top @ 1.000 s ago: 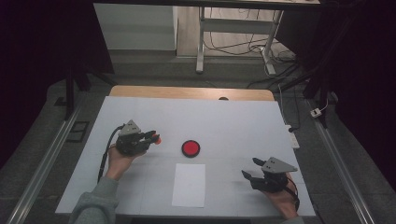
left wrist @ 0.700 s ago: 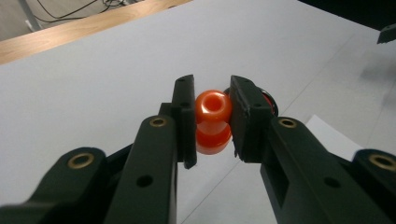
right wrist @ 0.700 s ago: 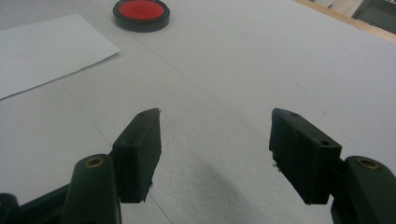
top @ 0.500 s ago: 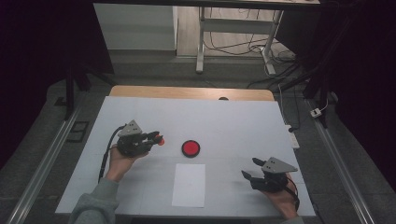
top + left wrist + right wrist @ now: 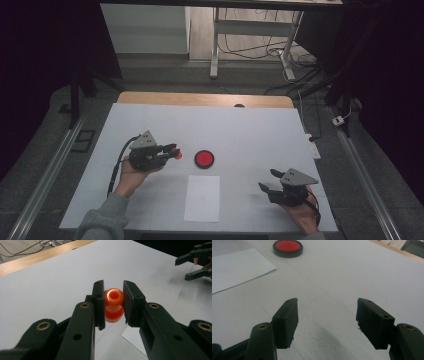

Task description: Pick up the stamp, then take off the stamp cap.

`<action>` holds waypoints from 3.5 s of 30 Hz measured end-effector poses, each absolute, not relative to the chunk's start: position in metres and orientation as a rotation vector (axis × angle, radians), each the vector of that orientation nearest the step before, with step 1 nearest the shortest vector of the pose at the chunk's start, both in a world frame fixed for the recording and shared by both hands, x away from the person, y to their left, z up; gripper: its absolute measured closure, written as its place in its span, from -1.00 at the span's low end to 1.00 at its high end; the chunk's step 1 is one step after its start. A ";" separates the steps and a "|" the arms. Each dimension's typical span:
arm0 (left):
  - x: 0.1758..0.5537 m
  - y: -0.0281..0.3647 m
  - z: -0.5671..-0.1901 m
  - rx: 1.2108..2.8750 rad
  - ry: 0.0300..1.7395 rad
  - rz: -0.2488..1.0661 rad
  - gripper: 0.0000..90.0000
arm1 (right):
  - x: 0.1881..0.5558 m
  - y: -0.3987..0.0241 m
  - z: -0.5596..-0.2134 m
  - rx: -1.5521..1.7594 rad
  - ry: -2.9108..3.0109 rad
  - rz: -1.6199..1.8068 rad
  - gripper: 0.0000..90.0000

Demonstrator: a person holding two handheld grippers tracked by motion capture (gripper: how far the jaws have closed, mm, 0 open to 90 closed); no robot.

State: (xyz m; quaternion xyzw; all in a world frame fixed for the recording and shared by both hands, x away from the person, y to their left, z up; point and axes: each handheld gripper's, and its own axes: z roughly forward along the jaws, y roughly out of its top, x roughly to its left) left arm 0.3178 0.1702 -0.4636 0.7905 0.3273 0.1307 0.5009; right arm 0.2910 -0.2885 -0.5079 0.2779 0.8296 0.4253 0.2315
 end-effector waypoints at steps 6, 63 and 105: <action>0.316 0.164 -0.463 1.916 0.771 0.288 0.61 | 0.291 -0.288 -0.508 0.758 2.282 1.173 -0.25; 0.288 0.110 -0.464 2.002 0.595 0.121 0.61 | 0.289 -0.283 -0.507 0.746 2.277 1.188 -0.25; 0.291 0.105 -0.473 2.012 0.606 0.095 0.61 | 0.287 -0.273 -0.503 0.760 2.266 1.275 -0.24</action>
